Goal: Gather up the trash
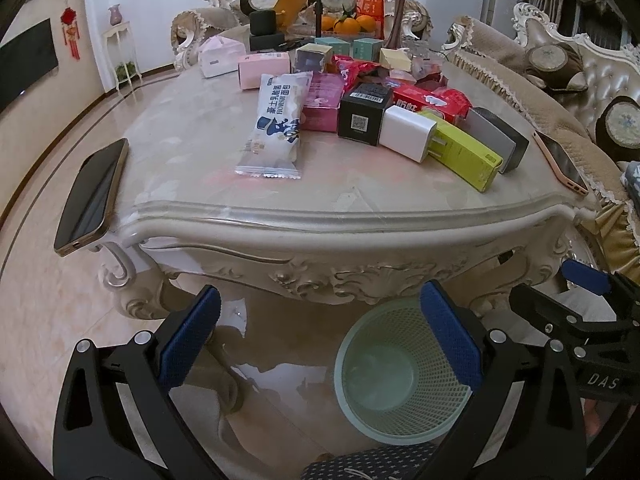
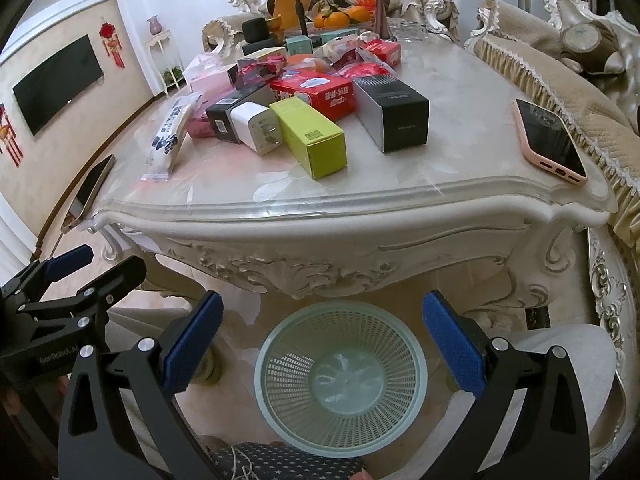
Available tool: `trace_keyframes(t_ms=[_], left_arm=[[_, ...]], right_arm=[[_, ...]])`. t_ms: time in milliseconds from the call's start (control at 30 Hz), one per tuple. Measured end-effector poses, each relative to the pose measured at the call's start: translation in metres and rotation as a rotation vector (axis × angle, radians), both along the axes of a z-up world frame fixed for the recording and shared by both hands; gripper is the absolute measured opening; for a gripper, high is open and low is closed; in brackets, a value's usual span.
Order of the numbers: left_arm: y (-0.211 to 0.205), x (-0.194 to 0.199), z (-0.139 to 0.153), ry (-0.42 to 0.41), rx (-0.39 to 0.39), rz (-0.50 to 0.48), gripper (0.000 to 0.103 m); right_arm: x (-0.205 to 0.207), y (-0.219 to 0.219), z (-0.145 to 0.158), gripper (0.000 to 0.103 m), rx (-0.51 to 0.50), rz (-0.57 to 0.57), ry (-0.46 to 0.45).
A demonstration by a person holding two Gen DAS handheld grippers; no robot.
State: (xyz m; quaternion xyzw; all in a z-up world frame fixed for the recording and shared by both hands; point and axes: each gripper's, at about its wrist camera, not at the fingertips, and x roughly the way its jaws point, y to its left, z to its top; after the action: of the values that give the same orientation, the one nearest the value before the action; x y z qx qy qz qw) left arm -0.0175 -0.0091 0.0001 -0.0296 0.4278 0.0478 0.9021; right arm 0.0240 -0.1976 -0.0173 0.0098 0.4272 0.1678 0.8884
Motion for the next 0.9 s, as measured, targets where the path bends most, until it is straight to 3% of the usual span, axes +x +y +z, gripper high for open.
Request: trace_keyframes(t_ms=[900], left_arm=[[-0.0054,0.0048,-0.0073,0.024,0.017,-0.018,0.097]], right_arm=[[0.0017,-0.0039,-0.0007,0.096,0.01,-0.009,0.0]])
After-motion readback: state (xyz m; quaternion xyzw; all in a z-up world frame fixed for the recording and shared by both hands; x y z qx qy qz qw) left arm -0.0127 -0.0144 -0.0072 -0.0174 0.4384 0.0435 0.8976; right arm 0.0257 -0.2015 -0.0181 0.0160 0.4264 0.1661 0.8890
